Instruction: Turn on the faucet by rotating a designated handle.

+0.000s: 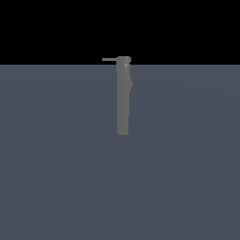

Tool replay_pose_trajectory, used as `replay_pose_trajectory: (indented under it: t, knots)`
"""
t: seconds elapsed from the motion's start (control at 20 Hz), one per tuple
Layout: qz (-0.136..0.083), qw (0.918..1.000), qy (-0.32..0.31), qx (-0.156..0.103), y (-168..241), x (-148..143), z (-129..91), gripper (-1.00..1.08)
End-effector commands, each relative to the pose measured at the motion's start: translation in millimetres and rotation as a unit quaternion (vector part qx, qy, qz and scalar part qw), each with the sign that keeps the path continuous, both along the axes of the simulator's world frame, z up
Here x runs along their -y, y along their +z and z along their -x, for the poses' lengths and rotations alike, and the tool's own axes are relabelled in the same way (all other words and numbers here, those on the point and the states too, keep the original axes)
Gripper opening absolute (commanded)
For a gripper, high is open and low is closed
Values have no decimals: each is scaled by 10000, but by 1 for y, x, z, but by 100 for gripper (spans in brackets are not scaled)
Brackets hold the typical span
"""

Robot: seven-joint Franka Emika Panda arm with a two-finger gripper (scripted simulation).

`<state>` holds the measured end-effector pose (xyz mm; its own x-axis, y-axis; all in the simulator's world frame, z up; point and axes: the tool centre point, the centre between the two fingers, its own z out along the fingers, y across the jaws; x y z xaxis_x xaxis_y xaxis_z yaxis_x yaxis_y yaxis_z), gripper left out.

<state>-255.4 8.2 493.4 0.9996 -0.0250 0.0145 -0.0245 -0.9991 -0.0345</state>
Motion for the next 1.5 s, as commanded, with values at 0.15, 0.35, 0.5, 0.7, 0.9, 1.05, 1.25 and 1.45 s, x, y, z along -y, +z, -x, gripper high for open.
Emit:
replay_pose_trajectory:
  t: [0.15,0.35,0.5,0.7,0.9,1.05,1.25,1.45]
  knots:
    - [0,10000,0,0,-1,0,-2,-100]
    - [6,10000,8,-3,-7,-1,-12,-100]
    - [9,10000,12,-4,-14,-1,-23,-100]
    - [20,10000,27,-9,-26,-3,-45,-100]
    - [33,10000,45,-15,-42,-5,-72,-100]
    - [43,10000,59,-20,-56,-7,-96,-100]
    - [57,9999,78,-27,-74,-10,-127,-100]
    - [70,9999,96,-33,-91,-12,-158,-100]
